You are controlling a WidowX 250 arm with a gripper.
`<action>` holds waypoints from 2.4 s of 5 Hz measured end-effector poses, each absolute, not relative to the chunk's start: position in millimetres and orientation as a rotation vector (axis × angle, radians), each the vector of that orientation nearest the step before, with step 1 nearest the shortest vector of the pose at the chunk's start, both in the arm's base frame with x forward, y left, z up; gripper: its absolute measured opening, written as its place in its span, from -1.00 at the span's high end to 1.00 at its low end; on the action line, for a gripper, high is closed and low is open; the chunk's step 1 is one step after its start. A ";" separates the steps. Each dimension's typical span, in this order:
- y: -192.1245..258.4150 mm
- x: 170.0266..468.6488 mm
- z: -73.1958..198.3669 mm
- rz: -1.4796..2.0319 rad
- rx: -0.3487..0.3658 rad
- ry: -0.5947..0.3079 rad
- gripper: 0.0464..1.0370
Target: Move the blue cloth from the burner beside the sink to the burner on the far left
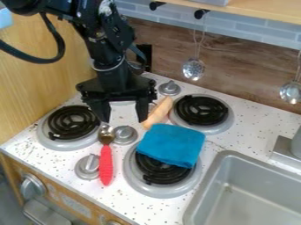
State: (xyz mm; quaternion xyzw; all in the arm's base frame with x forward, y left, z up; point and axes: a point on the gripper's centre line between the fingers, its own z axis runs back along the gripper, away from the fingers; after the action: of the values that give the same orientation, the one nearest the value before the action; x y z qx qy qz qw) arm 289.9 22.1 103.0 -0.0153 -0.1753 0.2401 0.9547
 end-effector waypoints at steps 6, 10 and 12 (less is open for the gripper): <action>-16.2 342.4 60.3 0.448 -0.037 -0.387 -0.93; -29.1 371.1 32.5 0.384 0.061 -0.383 -0.93; -25.0 376.2 18.7 0.392 0.093 -0.355 -0.93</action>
State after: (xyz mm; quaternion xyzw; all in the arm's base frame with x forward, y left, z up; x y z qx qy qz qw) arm 376.2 -25.0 18.7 0.0458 -0.1755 0.1934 0.9642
